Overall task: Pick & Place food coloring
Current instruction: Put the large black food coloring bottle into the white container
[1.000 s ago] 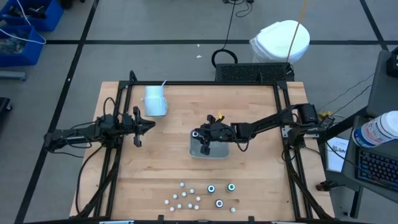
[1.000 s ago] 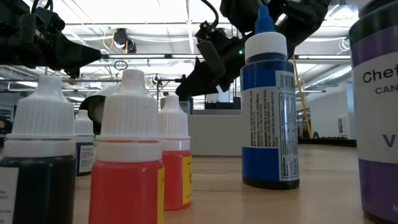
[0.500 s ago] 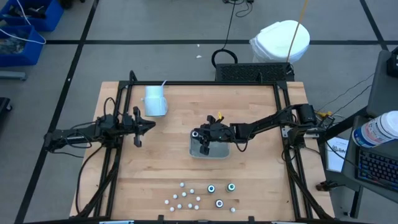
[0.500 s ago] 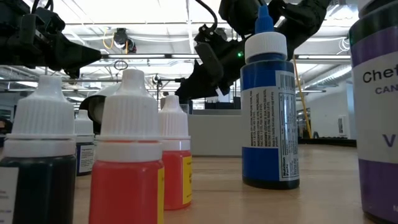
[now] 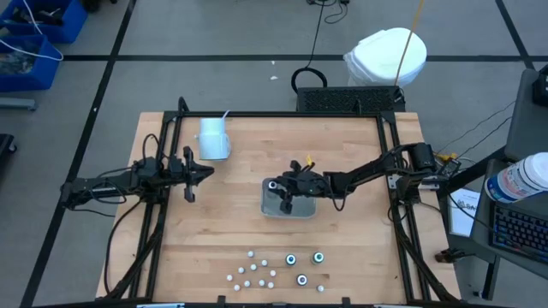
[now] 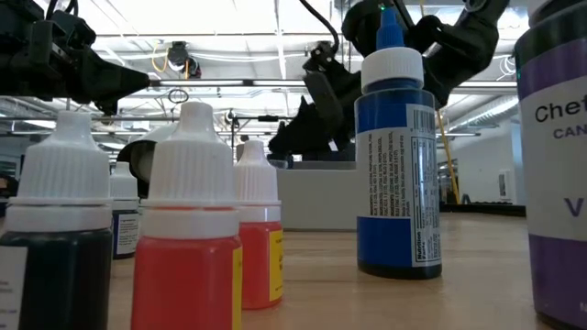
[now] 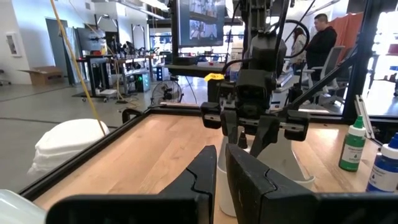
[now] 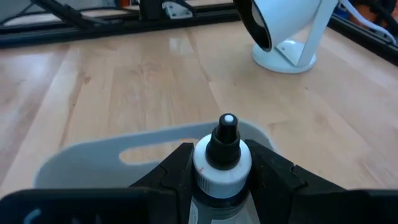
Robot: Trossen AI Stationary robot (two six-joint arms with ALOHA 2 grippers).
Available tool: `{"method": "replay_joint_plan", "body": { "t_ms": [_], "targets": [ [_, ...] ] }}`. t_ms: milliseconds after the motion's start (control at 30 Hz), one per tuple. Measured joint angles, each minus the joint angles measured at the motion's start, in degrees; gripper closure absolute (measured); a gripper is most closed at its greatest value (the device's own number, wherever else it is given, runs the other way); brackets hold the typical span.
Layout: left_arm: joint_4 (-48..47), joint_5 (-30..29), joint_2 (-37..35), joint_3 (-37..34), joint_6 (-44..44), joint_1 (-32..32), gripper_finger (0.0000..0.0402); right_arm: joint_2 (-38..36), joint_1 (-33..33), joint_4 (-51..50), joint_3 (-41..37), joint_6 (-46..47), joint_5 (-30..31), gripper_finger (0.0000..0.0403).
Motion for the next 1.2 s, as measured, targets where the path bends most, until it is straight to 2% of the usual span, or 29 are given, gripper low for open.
{"method": "replay_joint_plan", "body": {
  "t_ms": [233,800,1200],
  "targets": [
    [0.0,0.0,0.0,0.0,0.0,0.0,0.0360,0.0,0.0,-1.7,2.6,-1.7,0.0,0.0287],
    [0.1,-0.1,0.0,0.0,0.0,0.0,0.0360,0.0,-0.1,-4.8,2.7,-1.3,0.3,0.0287],
    [0.0,-0.1,0.0,0.0,0.6,0.0,0.0360,4.9,-0.6,0.1,2.8,-0.4,0.5,0.0287]
  ]
}}
